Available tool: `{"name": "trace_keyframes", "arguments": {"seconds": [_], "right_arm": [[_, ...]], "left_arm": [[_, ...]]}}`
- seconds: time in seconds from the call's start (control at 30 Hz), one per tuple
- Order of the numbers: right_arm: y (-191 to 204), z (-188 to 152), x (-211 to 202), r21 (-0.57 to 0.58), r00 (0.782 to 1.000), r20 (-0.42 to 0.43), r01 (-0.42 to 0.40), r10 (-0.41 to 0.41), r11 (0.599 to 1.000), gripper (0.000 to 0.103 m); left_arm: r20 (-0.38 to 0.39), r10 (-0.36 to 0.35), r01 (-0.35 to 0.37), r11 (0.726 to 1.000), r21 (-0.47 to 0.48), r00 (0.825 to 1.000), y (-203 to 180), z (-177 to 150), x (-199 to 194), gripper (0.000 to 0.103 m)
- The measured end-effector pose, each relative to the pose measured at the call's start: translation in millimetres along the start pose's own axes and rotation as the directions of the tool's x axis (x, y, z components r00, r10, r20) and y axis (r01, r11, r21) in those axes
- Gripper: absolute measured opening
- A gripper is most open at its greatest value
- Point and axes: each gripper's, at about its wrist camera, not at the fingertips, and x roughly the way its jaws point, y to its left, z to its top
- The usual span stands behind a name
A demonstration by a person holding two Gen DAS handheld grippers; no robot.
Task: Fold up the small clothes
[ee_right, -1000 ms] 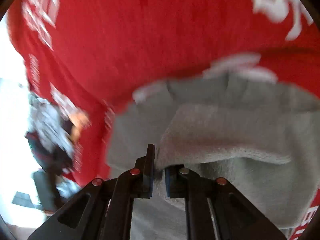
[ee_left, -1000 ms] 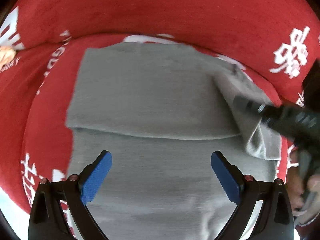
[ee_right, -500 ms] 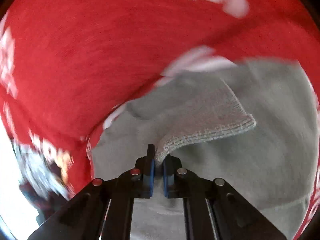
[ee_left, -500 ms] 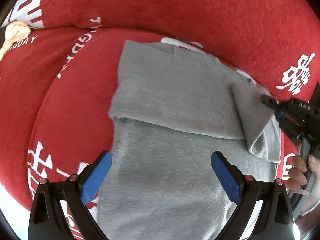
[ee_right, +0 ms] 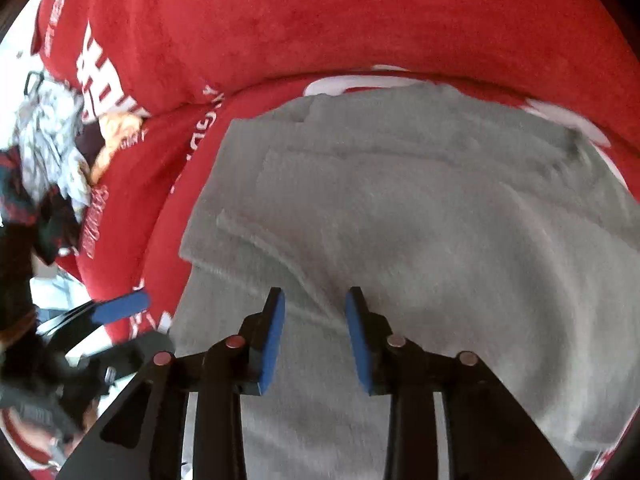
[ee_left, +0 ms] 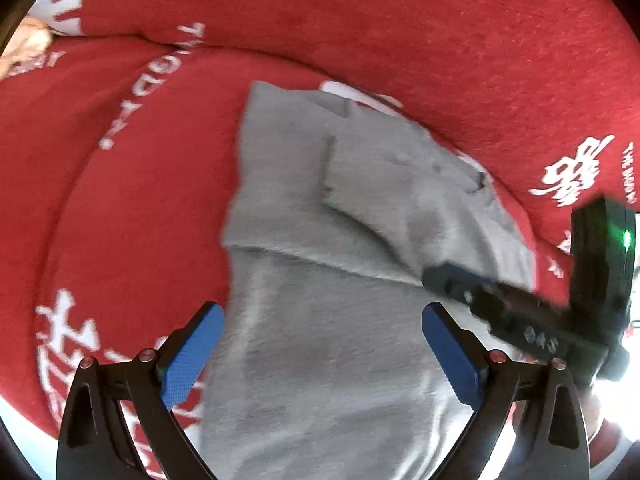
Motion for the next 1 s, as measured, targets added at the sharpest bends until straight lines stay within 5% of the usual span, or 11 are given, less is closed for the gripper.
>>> {"name": "trace_keyframes", "arguments": {"seconds": [0.13,0.37,0.53,0.67,0.8,0.83,0.9,1.0], "right_arm": [[-48.1,-30.1,-33.3,0.201,0.998,0.039,-0.047,0.040,0.979,0.035],[-143.0,-106.6,-82.7,0.540,0.982,0.167,-0.165,0.088,0.825,0.035],[-185.3,-146.9,-89.1,0.691,0.962,0.258,-0.249,0.090,0.679,0.035],[-211.5,-171.0,-90.3,0.768,0.924,0.375,-0.356,0.077,0.533,0.042],[-232.7,-180.8,-89.1,0.796,0.876,0.480,-0.459,0.050,0.395,0.041],[-236.2,-180.6,-89.9,0.800,0.871,0.489,-0.466,0.039,0.377,0.021],[-240.2,-174.7,-98.1,0.813,0.888,0.459,-0.417,-0.007,0.407,0.008],[-240.7,-159.9,-114.1,0.770,0.915,0.403,-0.320,-0.031,0.552,0.008]], "left_arm": [[-0.010,-0.063,0.063,0.998,0.002,0.998,-14.6,15.3,15.6,0.100],[-0.003,-0.120,0.120,0.992,-0.044,0.993,-29.1,52.7,42.9,0.099],[-0.037,-0.097,0.092,0.987,-0.130,0.995,-13.7,61.3,63.4,0.073],[-0.039,-0.103,0.098,0.988,-0.118,0.994,-12.8,65.2,64.7,0.008],[-0.003,-0.097,0.096,0.991,-0.098,0.995,-17.3,63.1,56.6,0.008],[0.012,-0.095,0.095,0.992,-0.087,0.995,-20.6,61.5,51.9,0.008],[0.025,-0.099,0.101,0.992,-0.074,0.995,-24.3,57.5,45.6,0.008],[0.019,-0.086,0.086,0.995,-0.041,0.996,-25.5,47.4,43.8,0.008]]}}
